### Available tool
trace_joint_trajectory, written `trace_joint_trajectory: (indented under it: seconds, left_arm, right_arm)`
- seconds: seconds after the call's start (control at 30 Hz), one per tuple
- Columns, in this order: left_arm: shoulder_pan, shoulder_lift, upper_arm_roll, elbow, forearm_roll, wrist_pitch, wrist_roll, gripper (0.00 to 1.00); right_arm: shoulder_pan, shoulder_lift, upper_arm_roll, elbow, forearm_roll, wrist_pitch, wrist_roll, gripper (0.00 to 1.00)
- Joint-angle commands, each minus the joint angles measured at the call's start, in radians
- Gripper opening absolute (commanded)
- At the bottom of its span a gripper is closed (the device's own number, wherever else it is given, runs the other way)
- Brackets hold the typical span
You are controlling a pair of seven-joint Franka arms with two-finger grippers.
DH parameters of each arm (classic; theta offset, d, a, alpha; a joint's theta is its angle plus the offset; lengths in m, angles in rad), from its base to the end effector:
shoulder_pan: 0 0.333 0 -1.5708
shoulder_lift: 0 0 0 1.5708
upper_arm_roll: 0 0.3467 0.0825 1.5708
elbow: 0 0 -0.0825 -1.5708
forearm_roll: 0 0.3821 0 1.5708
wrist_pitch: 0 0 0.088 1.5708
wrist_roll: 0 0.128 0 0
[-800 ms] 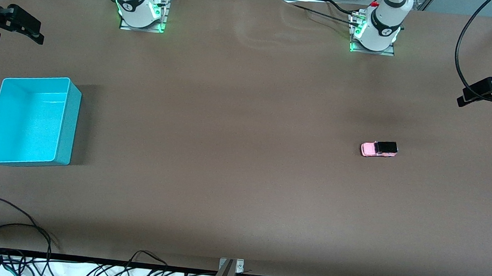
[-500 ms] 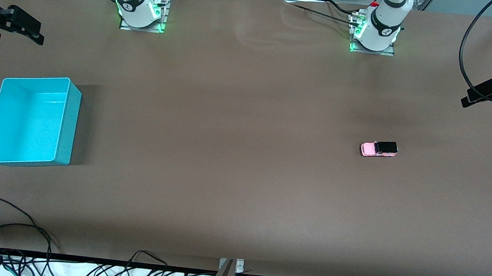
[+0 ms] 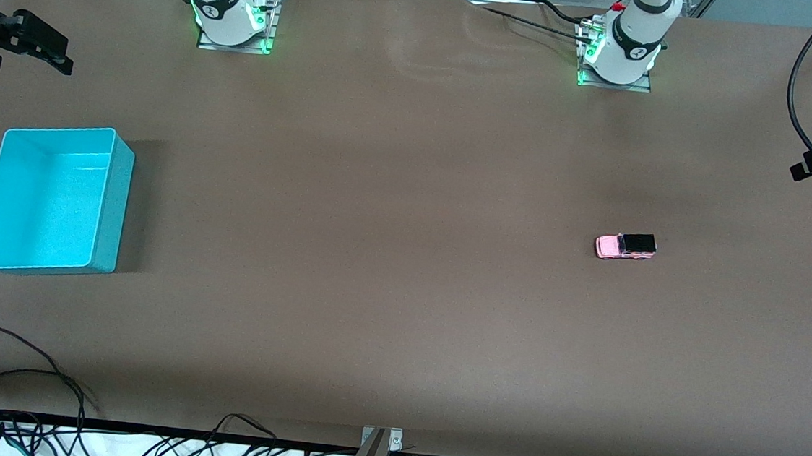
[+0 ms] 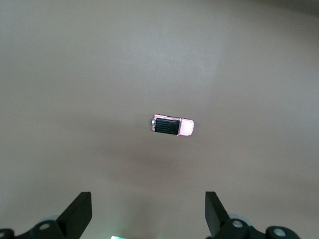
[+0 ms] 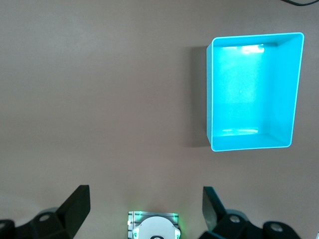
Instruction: Wind and store pink jeep toy
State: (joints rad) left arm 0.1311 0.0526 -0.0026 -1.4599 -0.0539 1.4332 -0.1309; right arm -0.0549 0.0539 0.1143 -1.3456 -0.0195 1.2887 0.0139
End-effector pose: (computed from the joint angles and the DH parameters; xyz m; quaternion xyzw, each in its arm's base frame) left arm 0.5512 0.0637 0.6451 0.9908 0.1266 -0.0397 0.0268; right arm 0.5360 0.0267 0.6844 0.9982 0.0206 -0.0549 0.0084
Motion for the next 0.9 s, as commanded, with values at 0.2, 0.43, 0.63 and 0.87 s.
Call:
trace_joint_trajectory:
  seconds: [0.2, 0.43, 0.63, 0.87]
  left_arm:
    - [-0.010, 0.029, -0.013, 0.030, -0.007, -0.013, 0.007, 1.00]
    - [-0.011, 0.029, -0.016, 0.032, -0.012, -0.013, 0.007, 1.00]
    - [-0.042, 0.029, -0.016, 0.032, -0.012, -0.013, 0.007, 1.00]
    - [-0.064, 0.029, -0.017, 0.033, -0.011, -0.013, 0.007, 1.00]
  right_arm:
    - [0.001, -0.005, 0.010, 0.005, -0.017, -0.016, 0.066, 1.00]
    - [0.001, -0.003, 0.010, 0.005, -0.017, -0.005, 0.067, 1.00]
    - [0.001, 0.000, 0.008, 0.003, -0.017, 0.009, 0.067, 1.00]
    - [0.001, 0.001, 0.008, 0.002, -0.016, 0.014, 0.067, 1.00]
